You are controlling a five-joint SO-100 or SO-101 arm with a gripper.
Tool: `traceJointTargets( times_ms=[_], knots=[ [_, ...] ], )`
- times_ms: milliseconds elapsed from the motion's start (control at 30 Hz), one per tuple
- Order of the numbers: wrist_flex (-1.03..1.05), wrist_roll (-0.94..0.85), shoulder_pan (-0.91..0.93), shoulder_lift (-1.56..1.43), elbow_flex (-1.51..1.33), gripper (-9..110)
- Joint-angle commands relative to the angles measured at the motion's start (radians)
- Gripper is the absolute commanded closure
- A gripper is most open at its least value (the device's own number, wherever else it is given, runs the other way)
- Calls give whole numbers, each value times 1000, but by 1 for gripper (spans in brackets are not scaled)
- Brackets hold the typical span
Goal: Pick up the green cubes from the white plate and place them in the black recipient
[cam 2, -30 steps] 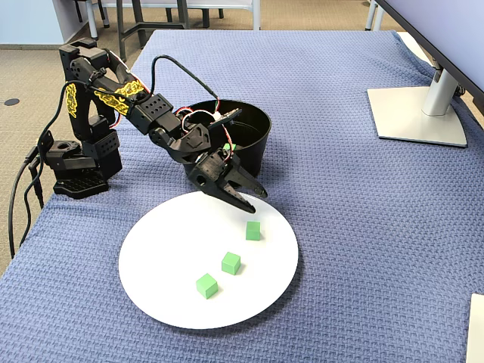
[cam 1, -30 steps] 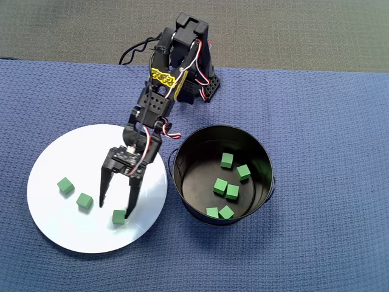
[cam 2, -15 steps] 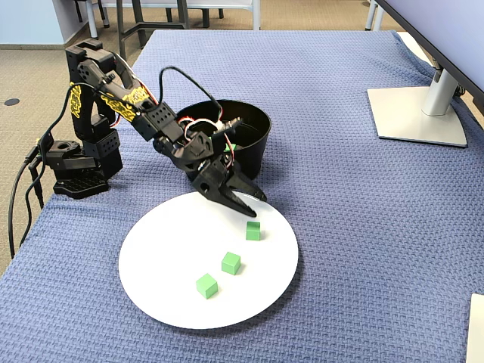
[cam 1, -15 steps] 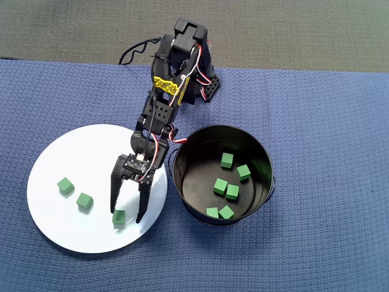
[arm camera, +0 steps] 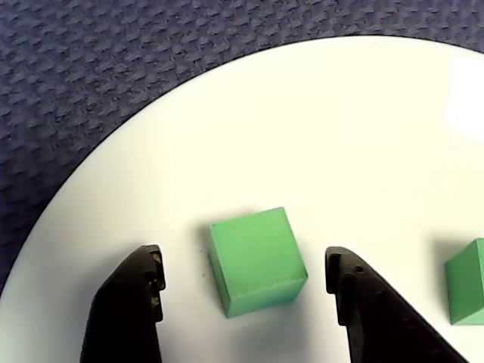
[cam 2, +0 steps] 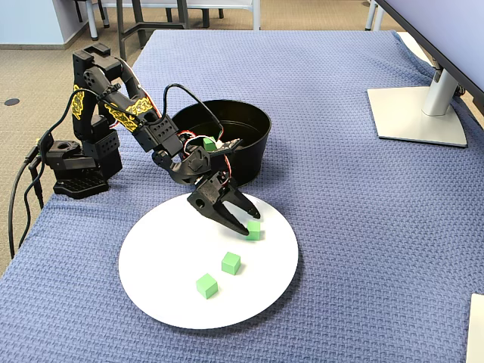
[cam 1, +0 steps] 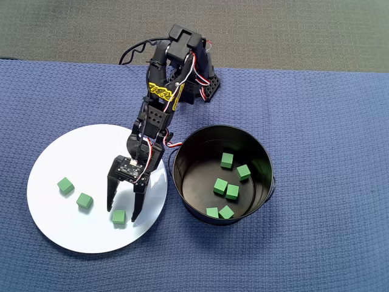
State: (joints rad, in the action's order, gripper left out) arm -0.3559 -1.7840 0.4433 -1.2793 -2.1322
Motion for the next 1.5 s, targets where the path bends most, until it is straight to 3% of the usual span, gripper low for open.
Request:
traceJointTargets(
  times_ms=[0, 733, 867, 1000, 1267, 1367, 1467],
  knots=[
    [-3, 0, 25, -2, 81, 82],
    [-31, 0, 32, 94, 137, 83],
    [-31, 3, 34, 106, 144, 86],
    [-21, 18, 29, 103, 147, 101],
    [-26, 23, 26, 77, 144, 101],
    [-69, 60, 28, 3, 84, 101],
    [95, 135, 31, -193, 48, 101]
  ],
)
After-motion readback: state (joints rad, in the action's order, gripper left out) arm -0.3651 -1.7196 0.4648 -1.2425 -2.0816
